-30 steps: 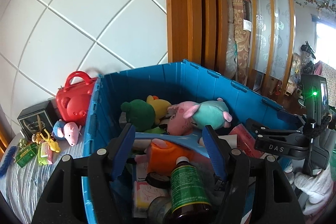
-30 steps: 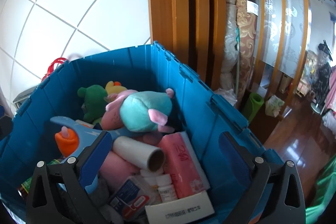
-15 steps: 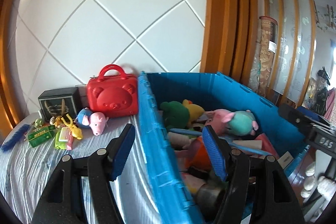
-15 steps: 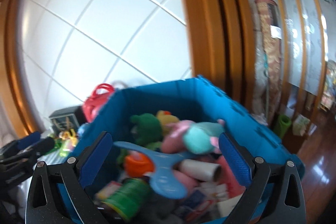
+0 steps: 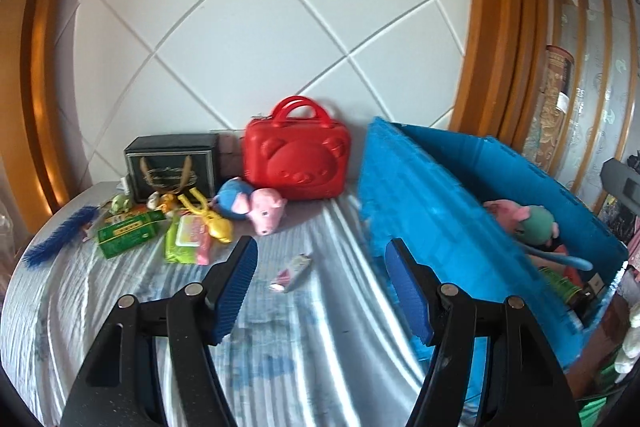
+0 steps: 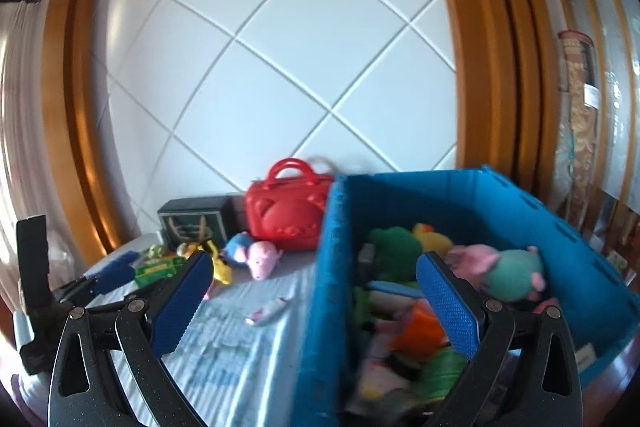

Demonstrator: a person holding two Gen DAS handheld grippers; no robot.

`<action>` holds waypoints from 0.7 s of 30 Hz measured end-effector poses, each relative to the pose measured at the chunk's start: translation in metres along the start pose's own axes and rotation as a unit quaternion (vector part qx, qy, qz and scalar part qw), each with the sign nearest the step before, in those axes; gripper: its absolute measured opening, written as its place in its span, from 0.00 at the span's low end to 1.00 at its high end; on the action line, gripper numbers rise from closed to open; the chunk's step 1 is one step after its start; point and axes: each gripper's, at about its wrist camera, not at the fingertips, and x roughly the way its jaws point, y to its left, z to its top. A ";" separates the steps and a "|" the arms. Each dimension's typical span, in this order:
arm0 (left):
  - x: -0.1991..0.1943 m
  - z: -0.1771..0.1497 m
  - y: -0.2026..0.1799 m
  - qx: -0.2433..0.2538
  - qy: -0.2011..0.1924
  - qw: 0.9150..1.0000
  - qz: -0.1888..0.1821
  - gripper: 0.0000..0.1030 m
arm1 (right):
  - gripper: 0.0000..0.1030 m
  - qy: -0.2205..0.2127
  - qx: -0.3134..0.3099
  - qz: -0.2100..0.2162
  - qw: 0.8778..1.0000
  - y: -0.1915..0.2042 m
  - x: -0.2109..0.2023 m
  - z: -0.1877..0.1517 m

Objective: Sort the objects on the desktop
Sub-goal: 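Move both grippers back from the bin toward the remaining items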

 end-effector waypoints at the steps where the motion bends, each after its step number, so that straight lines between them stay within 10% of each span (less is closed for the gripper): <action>1: 0.001 -0.001 0.017 -0.003 0.004 1.000 0.006 0.64 | 1.00 0.002 -0.001 0.003 1.000 0.011 0.005 0.000; 21: 0.088 0.037 0.288 -0.002 0.111 0.986 0.125 0.64 | 1.00 0.105 -0.012 0.038 0.994 0.151 0.211 0.018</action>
